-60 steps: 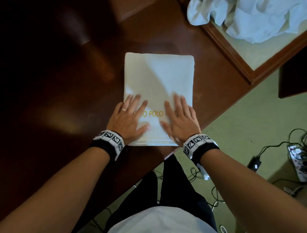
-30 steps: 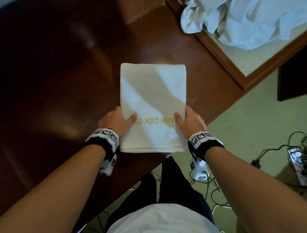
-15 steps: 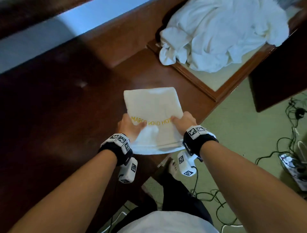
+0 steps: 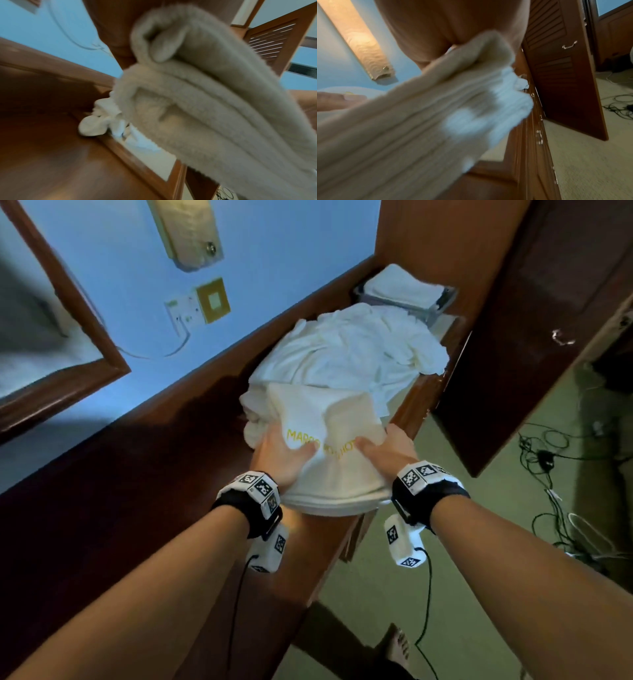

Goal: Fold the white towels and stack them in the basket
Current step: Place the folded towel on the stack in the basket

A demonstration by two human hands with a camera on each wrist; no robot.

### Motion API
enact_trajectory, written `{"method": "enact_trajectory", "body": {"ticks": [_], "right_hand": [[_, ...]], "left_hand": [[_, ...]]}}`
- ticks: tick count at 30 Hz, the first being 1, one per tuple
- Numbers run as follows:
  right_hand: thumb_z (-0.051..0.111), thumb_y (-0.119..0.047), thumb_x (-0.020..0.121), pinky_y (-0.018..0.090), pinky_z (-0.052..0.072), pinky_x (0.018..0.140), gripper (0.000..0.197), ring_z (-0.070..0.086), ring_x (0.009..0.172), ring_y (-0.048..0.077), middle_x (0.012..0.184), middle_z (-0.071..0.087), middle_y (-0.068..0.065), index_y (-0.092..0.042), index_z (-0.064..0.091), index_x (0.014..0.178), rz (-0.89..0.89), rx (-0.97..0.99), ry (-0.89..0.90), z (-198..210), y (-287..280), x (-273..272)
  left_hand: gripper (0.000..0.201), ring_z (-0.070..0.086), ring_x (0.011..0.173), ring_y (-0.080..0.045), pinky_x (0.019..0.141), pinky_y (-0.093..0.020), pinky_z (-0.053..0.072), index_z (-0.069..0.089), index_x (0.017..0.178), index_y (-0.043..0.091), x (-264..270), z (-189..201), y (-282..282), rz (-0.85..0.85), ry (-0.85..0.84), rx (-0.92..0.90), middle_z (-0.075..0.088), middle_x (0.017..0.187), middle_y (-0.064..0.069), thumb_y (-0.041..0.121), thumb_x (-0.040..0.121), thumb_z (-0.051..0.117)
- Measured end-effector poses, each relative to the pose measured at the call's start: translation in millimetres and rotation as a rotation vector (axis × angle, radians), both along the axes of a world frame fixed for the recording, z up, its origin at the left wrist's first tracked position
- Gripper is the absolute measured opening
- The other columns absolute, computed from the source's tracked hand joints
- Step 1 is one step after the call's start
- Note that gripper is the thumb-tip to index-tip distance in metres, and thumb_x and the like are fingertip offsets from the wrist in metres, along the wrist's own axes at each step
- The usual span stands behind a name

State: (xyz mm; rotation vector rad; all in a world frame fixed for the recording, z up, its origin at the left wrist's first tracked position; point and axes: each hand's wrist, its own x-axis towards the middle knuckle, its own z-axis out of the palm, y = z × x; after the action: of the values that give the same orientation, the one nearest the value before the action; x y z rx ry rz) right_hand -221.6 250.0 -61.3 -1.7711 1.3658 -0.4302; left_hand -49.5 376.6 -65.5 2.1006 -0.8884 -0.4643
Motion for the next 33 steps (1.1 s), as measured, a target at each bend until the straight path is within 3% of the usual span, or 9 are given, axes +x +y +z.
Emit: {"method": "enact_trajectory", "body": {"ticks": [3, 8, 11, 16, 22, 27, 30, 33], "right_hand": [[0.072, -0.046, 0.084, 0.034, 0.048, 0.091, 0.053, 0.061, 0.111, 0.028, 0.119, 0.065, 0.007, -0.013, 0.056, 0.122, -0.008, -0.038, -0.029, 20, -62, -28], [0.071, -0.046, 0.084, 0.042, 0.051, 0.095, 0.051, 0.063, 0.108, 0.029, 0.117, 0.066, 0.006, -0.014, 0.054, 0.12, -0.063, -0.135, -0.045, 46, -171, -85], [0.073, -0.045, 0.083, 0.04, 0.053, 0.09, 0.048, 0.065, 0.103, 0.026, 0.113, 0.066, 0.004, -0.015, 0.056, 0.116, -0.108, -0.168, -0.069, 58, -227, -116], [0.071, -0.045, 0.082, 0.034, 0.051, 0.079, 0.041, 0.065, 0.096, 0.026, 0.104, 0.067, 0.002, -0.017, 0.056, 0.108, -0.16, -0.216, -0.024, 68, -308, -154], [0.069, -0.046, 0.083, 0.041, 0.055, 0.084, 0.036, 0.066, 0.093, 0.025, 0.1, 0.066, 0.0, -0.018, 0.055, 0.101, -0.226, -0.232, -0.023, 63, -396, -176], [0.069, -0.047, 0.084, 0.031, 0.047, 0.075, 0.037, 0.061, 0.089, 0.022, 0.098, 0.062, -0.002, -0.02, 0.052, 0.103, -0.269, -0.249, 0.027, 60, -488, -176], [0.067, -0.047, 0.084, 0.031, 0.047, 0.075, 0.037, 0.062, 0.091, 0.023, 0.1, 0.063, -0.001, -0.019, 0.052, 0.105, -0.277, -0.254, 0.055, 60, -548, -167], [0.066, -0.046, 0.086, 0.032, 0.047, 0.074, 0.037, 0.062, 0.09, 0.024, 0.1, 0.063, 0.001, -0.017, 0.052, 0.104, -0.258, -0.257, 0.092, 70, -615, -155]], "left_hand": [[0.064, 0.061, 0.114, -0.025, 0.096, -0.038, 0.05, 0.059, 0.12, 0.018, -21, 14, -72, -0.019, -0.031, -0.068, 0.068, 0.119, -0.004, 0.056, 0.072, 0.078], [0.067, 0.067, 0.103, -0.02, 0.09, -0.04, 0.055, 0.064, 0.113, 0.026, -66, 34, -197, -0.06, -0.014, -0.141, 0.071, 0.109, 0.005, 0.069, 0.063, 0.071], [0.074, 0.067, 0.105, -0.02, 0.09, -0.041, 0.056, 0.065, 0.115, 0.025, -91, 38, -263, -0.085, -0.012, -0.169, 0.071, 0.112, 0.006, 0.074, 0.06, 0.07], [0.055, 0.066, 0.1, -0.025, 0.086, -0.041, 0.055, 0.059, 0.104, 0.02, -128, 50, -351, -0.145, -0.001, -0.211, 0.07, 0.104, 0.001, 0.057, 0.067, 0.078], [0.069, 0.066, 0.096, -0.024, 0.085, -0.043, 0.056, 0.06, 0.104, 0.018, -142, 45, -458, -0.218, -0.016, -0.207, 0.07, 0.101, 0.001, 0.069, 0.06, 0.072], [0.068, 0.064, 0.101, -0.026, 0.085, -0.036, 0.053, 0.06, 0.111, 0.011, -140, 41, -559, -0.27, -0.007, -0.216, 0.069, 0.108, -0.004, 0.059, 0.066, 0.077], [0.055, 0.064, 0.096, -0.023, 0.078, -0.029, 0.047, 0.062, 0.105, 0.013, -131, 41, -623, -0.285, 0.016, -0.213, 0.07, 0.102, -0.002, 0.049, 0.07, 0.082], [0.054, 0.063, 0.098, -0.025, 0.078, -0.029, 0.044, 0.061, 0.104, 0.01, -117, 47, -687, -0.284, 0.027, -0.212, 0.069, 0.102, -0.004, 0.049, 0.072, 0.082]]}}
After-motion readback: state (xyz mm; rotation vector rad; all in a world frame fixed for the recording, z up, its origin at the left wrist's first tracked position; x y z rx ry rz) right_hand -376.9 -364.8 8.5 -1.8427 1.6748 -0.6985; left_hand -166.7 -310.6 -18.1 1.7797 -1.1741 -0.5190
